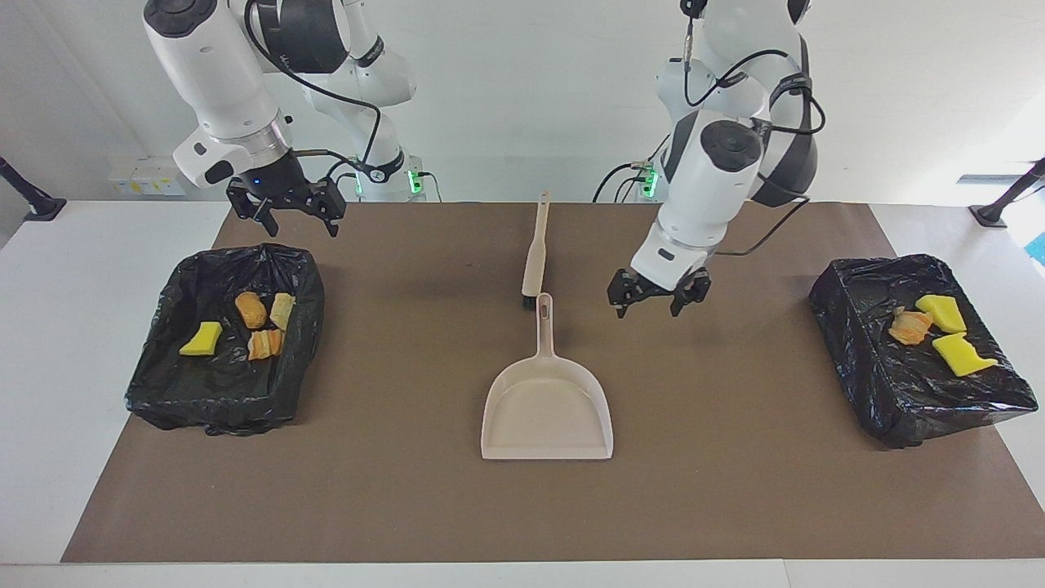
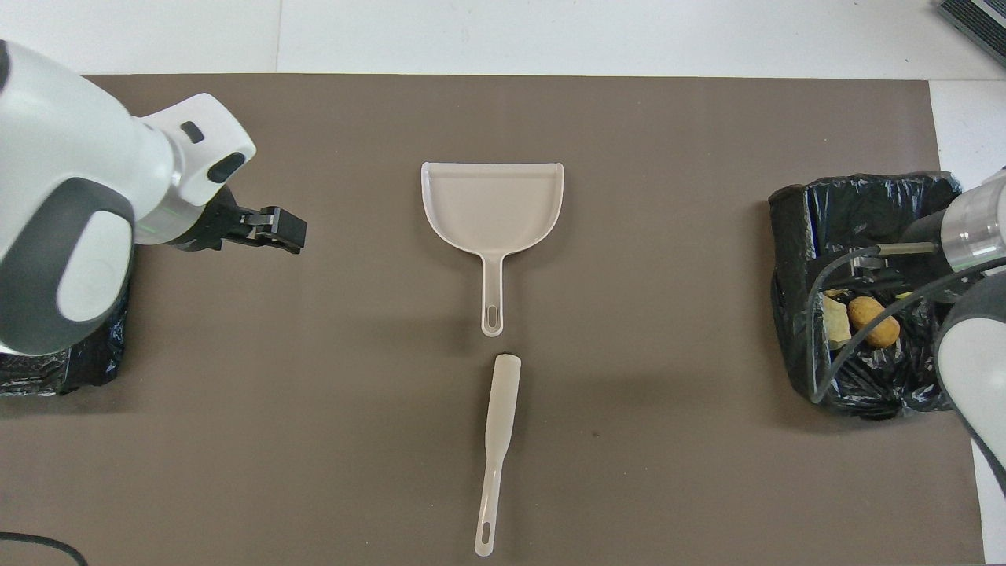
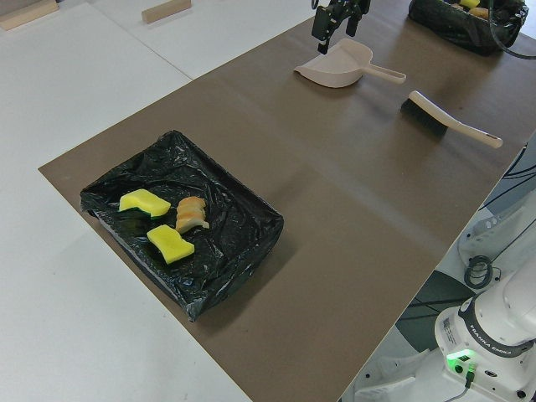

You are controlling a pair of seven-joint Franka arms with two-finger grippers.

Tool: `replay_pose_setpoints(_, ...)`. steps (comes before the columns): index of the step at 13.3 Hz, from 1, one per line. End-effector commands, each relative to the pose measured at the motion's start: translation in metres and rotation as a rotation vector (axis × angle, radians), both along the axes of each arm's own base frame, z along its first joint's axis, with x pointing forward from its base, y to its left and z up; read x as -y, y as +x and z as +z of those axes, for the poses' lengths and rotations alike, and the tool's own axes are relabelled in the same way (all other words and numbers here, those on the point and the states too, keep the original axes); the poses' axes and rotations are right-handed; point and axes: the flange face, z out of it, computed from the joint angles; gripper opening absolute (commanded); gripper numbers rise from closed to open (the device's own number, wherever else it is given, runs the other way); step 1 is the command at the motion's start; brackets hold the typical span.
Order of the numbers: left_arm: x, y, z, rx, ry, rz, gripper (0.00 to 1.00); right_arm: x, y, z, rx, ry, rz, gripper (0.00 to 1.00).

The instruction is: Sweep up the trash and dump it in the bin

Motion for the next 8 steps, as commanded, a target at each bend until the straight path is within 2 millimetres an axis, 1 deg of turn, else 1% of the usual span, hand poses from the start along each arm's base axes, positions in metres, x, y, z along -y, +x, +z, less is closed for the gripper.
replay_pose_setpoints(1,-0.053,-0.007,0.013,-0.018,-0.001,-0.073,1.00,0.004,0.002,0.002,-0.001,0.016,0.012,1.00)
replay_pose_setpoints(4,-0.115,-0.003,0.011,-0.025,-0.004,-0.120,1.00,0.004,0.002,0.002,-0.001,0.016,0.012,1.00)
replay_pose_setpoints(5,-0.132,-0.003,0.011,-0.027,-0.001,-0.101,1.00,0.004,0.002,0.002,-0.001,0.016,0.012,1.00)
replay_pose_setpoints(6,-0.140,-0.002,0.012,-0.023,0.029,-0.090,1.00,0.004,0.002,0.002,-0.001,0.016,0.012,1.00)
replay_pose_setpoints(7,-0.143,0.001,0.014,-0.013,0.053,-0.080,1.00,0.004,0.002,0.002,-0.001,0.016,0.012,1.00)
replay_pose_setpoints(8,-0.145,0.003,0.021,-0.005,0.059,-0.078,1.00,0.004,0.002,0.002,-0.001,0.016,0.012,1.00)
